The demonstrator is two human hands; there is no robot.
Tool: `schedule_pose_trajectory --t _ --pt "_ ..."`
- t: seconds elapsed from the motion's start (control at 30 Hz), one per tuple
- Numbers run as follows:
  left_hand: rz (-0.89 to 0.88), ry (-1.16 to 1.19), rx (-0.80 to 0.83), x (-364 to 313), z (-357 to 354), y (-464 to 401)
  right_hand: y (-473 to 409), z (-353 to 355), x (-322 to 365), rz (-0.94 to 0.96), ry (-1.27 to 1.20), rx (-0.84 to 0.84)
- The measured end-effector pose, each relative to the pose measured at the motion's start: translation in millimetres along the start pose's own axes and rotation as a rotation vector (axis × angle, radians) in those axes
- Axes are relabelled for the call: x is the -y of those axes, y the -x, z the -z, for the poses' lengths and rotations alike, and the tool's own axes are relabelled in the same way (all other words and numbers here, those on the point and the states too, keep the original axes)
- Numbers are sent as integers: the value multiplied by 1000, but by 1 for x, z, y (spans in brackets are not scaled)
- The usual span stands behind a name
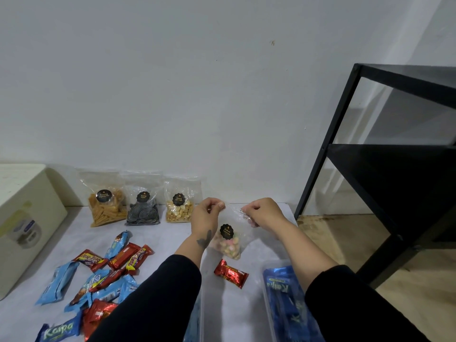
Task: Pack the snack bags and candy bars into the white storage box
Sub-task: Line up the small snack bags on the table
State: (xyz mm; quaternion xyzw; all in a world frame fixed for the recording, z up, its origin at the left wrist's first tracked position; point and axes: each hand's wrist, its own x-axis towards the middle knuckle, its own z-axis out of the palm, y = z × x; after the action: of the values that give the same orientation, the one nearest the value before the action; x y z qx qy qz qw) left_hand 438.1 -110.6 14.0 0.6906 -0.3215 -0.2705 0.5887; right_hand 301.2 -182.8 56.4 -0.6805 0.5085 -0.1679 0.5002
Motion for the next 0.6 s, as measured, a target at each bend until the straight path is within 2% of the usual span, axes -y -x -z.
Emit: schedule_pose_trajectory --t 0.1,0.2,0.33,0.47,0.6 --pt "-13 -28 -47 2 -1 0 0 -2 -2 2 -13 -3" --pt "-5 -107 -183 2 -2 5 -1 -7 -4 48 -29 -81" --pt "53 -109 3 -2 -8 8 -3 -13 -1 80 -47 -96" --pt "95 -40 23 -7 -11 5 -11 -17 0 81 -11 -165" --pt "3 -93 -15 1 -8 9 -19 -23 0 94 -3 -151"
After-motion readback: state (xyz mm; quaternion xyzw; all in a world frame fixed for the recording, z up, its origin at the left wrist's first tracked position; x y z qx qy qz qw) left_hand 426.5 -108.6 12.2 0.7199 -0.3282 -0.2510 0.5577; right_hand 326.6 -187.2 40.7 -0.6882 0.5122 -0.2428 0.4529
